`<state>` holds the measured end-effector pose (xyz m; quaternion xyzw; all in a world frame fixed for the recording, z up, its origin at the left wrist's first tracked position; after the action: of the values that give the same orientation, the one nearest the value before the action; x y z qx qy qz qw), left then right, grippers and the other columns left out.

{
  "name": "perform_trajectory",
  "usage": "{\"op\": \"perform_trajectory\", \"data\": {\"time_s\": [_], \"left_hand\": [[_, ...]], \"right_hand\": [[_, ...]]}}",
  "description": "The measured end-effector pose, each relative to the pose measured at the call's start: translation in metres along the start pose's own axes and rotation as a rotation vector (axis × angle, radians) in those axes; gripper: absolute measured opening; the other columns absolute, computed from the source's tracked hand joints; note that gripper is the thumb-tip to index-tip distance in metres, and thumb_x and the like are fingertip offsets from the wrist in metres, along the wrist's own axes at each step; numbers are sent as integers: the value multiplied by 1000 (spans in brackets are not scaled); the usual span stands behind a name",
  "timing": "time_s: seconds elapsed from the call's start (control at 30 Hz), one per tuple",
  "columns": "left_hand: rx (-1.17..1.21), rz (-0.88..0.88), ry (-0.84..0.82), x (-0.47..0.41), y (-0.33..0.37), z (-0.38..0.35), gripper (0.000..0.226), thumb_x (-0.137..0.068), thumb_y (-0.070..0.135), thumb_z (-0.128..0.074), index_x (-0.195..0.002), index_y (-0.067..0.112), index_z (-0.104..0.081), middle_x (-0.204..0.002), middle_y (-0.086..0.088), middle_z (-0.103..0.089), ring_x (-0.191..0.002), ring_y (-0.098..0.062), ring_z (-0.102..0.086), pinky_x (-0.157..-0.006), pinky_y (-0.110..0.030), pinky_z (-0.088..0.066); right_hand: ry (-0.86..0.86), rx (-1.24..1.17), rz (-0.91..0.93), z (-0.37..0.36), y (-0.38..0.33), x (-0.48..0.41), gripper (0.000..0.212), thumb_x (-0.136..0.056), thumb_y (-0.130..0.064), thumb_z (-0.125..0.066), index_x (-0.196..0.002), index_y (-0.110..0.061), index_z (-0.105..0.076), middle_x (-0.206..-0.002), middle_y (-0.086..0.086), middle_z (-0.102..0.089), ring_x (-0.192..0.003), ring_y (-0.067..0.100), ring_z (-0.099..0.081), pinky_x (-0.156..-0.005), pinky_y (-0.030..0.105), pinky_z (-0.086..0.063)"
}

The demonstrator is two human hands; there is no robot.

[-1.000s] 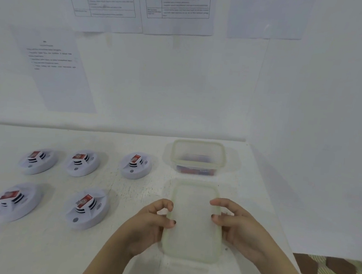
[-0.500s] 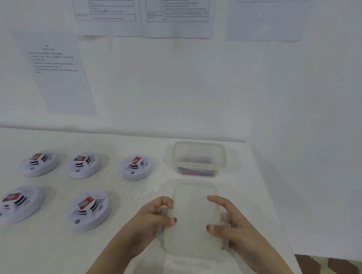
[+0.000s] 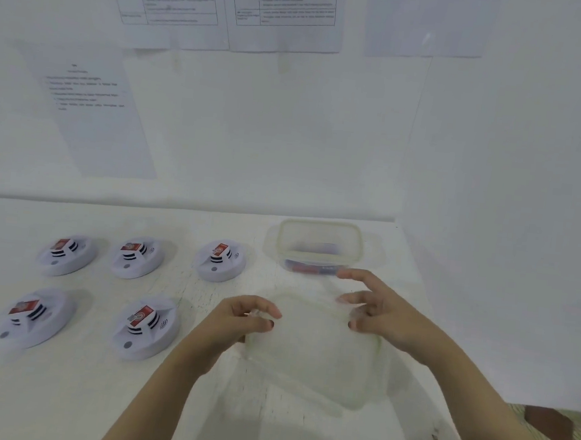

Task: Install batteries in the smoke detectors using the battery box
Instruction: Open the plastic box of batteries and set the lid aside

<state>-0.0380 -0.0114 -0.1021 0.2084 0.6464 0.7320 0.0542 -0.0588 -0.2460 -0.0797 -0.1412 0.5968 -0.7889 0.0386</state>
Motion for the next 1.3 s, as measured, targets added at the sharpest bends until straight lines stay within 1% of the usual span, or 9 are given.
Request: {"op": "perform_trajectory", "data": {"time_s": [0.2,0.33,0.47,0.7,0.87,1.0,1.07,1.2,1.3], "left_hand": [[-51,31,69,19,-12,5,21,-66,25,-65,-83,27,-77,-86,13,-65,-72,-10,-51,-60,-21,-43],[-62,8,104,30,-13,15,26,-68,27,-60,-87,32,-78,-91,18,-71,-73,-1,-58,-70,-21,-46],[-39,-4,123,33,-14,20,25,-68,24,-61,-87,22,-77,-91,-1,-71,-76,-5,-62,-72,-20,-50],[87,15,51,34,-15,20,28,-63,22,-68,-84,6,-76,-81,-10,-68,-69,-14,-63,-63,-21,-53],[200,-82,12,39,1,22,39,-54,2,-52,-83,9,-77,-78,-13,-62,-62,-15,-55,-60,-21,-51],[168,-228,32,39,25,29,52,-45,18,-77,-97,18,-78,-88,-16,-64,-73,-19,-59,-65,-20,-53],[147,-271,93,34,36,33,53,-43,20,-86,-96,21,-79,-94,-9,-72,-83,-16,-66,-68,-18,-54],[7,-363,358,14,64,32,20,-79,2,-74,-81,21,-76,-64,7,-66,-56,-4,-55,-59,-18,-48],[-173,-393,479,-13,89,35,17,-92,17,-63,-82,29,-70,-84,15,-68,-70,-1,-58,-71,-21,-45]], "right_hand": [[217,254,18,5,2,8,36,-88,-18,-63,-113,-42,-54,-114,-6,-55,-95,8,-58,-77,18,-47],[241,179,-197,11,15,34,15,-94,-34,-54,-108,-39,-53,-99,1,-65,-79,17,-67,-64,25,-56],[202,-38,-270,10,26,55,10,-95,-25,-53,-105,-24,-57,-91,11,-67,-62,18,-64,-69,30,-58],[222,-216,-123,24,26,62,10,-88,-12,-59,-97,-15,-63,-91,12,-69,-71,20,-54,-72,31,-48],[167,-240,-22,23,21,63,38,-63,-6,-46,-91,-14,-71,-77,-1,-63,-72,19,-49,-72,25,-45],[170,-316,95,29,5,62,45,-76,13,-64,-112,-14,-65,-96,2,-72,-82,15,-65,-70,16,-51],[182,-329,139,32,-6,58,41,-77,8,-64,-111,-14,-66,-96,6,-71,-80,14,-65,-71,16,-52],[349,-198,212,45,-24,35,20,-75,-17,-65,-94,-16,-72,-67,-9,-62,-62,6,-55,-68,13,-49],[525,-156,259,61,-39,5,13,-87,-16,-61,-79,-13,-71,-70,-12,-68,-64,1,-60,-63,15,-52]]}}
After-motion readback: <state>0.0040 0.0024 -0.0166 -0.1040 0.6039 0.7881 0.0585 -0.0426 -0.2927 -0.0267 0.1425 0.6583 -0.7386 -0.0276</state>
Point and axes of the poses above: each hand's wrist, its own x-axis away from the middle knuckle, its own z-axis out of the back of the hand, y = z × x, the point moved 4 cm from there along -x, towards the middle knuckle
